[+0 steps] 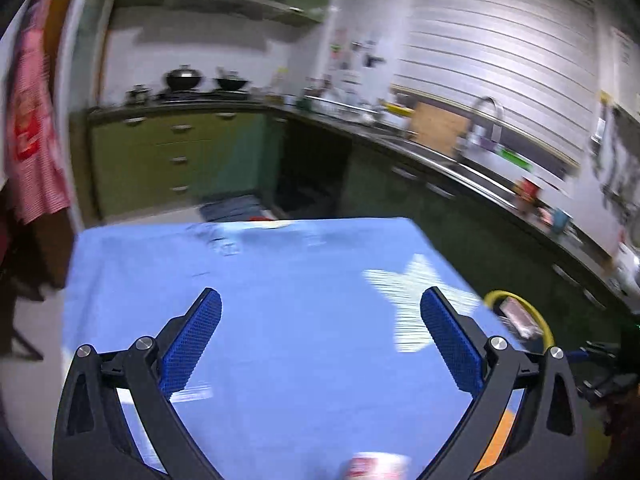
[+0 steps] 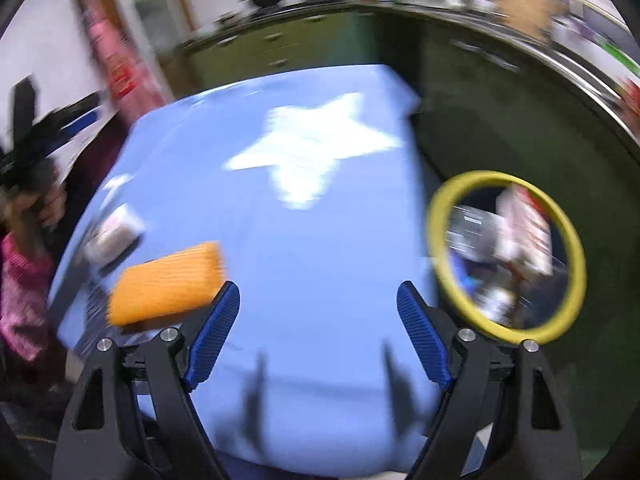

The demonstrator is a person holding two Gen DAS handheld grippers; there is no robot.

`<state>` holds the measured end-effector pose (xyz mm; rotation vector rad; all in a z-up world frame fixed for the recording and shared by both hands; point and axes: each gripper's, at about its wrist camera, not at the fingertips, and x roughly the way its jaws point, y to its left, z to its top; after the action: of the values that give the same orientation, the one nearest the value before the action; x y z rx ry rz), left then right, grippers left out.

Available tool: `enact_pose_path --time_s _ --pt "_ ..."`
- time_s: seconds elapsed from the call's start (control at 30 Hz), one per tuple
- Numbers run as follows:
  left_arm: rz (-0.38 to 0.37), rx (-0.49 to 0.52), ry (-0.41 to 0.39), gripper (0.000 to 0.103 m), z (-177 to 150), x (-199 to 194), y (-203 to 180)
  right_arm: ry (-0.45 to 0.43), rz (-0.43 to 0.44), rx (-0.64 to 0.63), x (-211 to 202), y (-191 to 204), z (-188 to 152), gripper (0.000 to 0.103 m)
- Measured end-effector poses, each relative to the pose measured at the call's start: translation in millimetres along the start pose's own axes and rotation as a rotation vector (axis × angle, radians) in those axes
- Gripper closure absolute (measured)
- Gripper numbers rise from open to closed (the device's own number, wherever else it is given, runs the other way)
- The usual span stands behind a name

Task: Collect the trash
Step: 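Move the right tool over the orange foam net sleeve, then grasp the orange foam net sleeve with the right tool and lift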

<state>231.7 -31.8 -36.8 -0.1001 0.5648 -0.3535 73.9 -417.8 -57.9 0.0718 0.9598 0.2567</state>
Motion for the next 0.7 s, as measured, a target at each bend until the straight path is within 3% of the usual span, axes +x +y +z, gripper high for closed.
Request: enact_pose_path --time_s 0.23,0.3,0.43,0.7 --pt "0.154 -0.086 -0.036 0.005 -24.8 -11.1 67.8 0.069 0.159 -0.207 40.7 85.9 30.9 0.026" --pt "0.205 -0.101 -0.053 0.005 -29.8 -16.7 85.7 0.098 0.159 -0.252 50.7 102.5 33.9 0.026" --pt "0.208 -0.156 -0.056 0.005 -36.3 -14.9 107.3 0.132 0.196 -0.304 59.1 117.3 28.1 0.026" --pt "0.215 -0.133 -0.045 0.005 -40.9 -8.9 98.7 0.188 0.188 -0.451 64.4 117.5 33.0 0.023"
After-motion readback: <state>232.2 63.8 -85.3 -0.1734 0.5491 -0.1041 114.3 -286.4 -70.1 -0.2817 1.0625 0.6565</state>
